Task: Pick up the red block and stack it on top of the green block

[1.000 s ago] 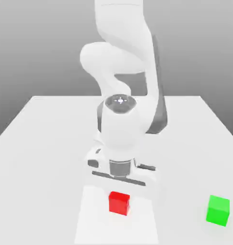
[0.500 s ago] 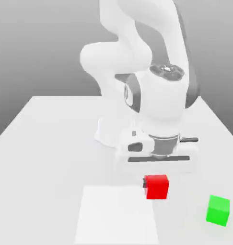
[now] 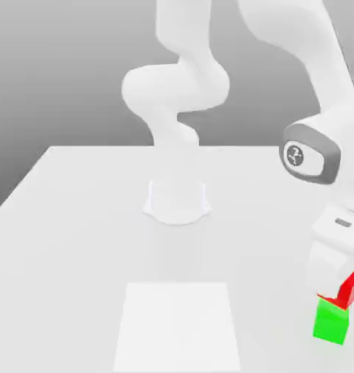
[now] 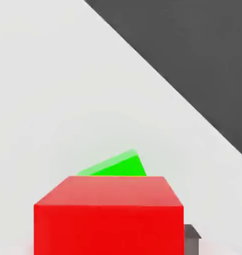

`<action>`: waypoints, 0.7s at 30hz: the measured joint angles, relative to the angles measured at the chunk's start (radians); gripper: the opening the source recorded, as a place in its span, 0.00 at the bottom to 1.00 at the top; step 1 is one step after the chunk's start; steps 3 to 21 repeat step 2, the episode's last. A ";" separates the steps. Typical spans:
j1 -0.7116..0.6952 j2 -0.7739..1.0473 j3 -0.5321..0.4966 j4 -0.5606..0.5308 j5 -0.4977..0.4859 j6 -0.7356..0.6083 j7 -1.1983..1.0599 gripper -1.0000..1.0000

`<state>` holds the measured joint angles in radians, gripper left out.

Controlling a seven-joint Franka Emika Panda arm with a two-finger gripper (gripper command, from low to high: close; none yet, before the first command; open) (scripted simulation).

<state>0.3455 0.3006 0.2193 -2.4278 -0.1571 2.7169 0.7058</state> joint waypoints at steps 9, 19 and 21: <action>0.000 0.000 0.000 0.000 0.000 0.000 0.000 1.00; 0.000 0.000 0.000 0.000 0.000 0.000 0.000 1.00; 0.000 0.000 0.000 0.000 0.000 0.000 0.000 1.00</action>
